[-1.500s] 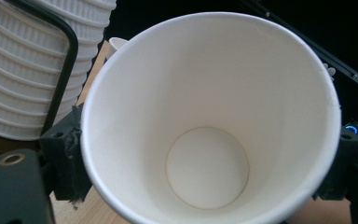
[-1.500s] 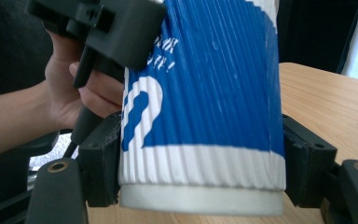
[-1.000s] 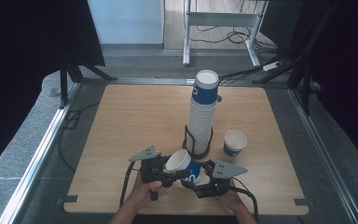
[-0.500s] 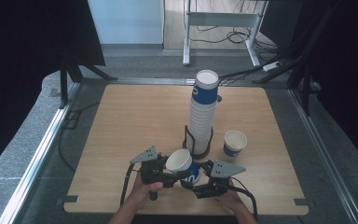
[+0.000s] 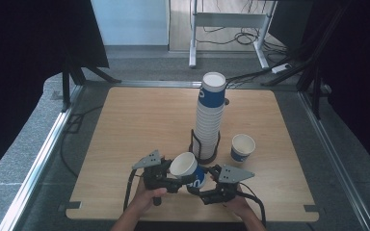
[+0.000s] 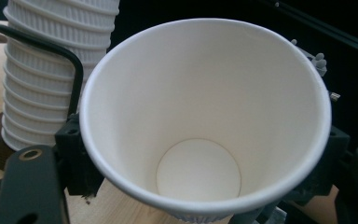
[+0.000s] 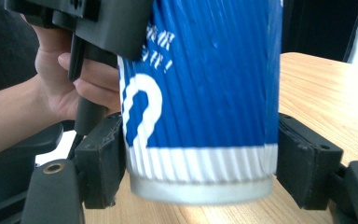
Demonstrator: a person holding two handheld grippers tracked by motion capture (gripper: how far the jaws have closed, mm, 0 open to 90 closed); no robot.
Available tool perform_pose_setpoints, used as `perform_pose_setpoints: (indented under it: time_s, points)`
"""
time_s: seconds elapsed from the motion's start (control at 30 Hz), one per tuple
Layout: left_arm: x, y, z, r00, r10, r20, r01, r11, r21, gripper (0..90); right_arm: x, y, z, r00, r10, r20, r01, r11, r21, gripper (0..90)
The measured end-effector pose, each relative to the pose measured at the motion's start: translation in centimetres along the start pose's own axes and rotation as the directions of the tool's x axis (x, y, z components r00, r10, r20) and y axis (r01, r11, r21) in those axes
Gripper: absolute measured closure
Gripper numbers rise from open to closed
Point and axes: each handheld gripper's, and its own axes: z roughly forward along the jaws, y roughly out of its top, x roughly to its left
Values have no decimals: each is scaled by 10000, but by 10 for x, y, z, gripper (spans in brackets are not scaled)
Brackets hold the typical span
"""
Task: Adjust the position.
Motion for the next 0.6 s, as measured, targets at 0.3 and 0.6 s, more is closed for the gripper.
perform_pose_setpoints:
  time_s: [0.3, 0.6]
  points:
    - [-2, 2, -1, 9996, 243, -147, -242, 9997, 75, 200, -1, 0, 0, 10000, 48, 38, -48, 10000, 71, 232]
    - [-5, 4, -1, 9981, 565, -260, -558, 9981, 254, 200, -1, 1, -1, 10000, 18, 2, -18, 9998, 216, 217]
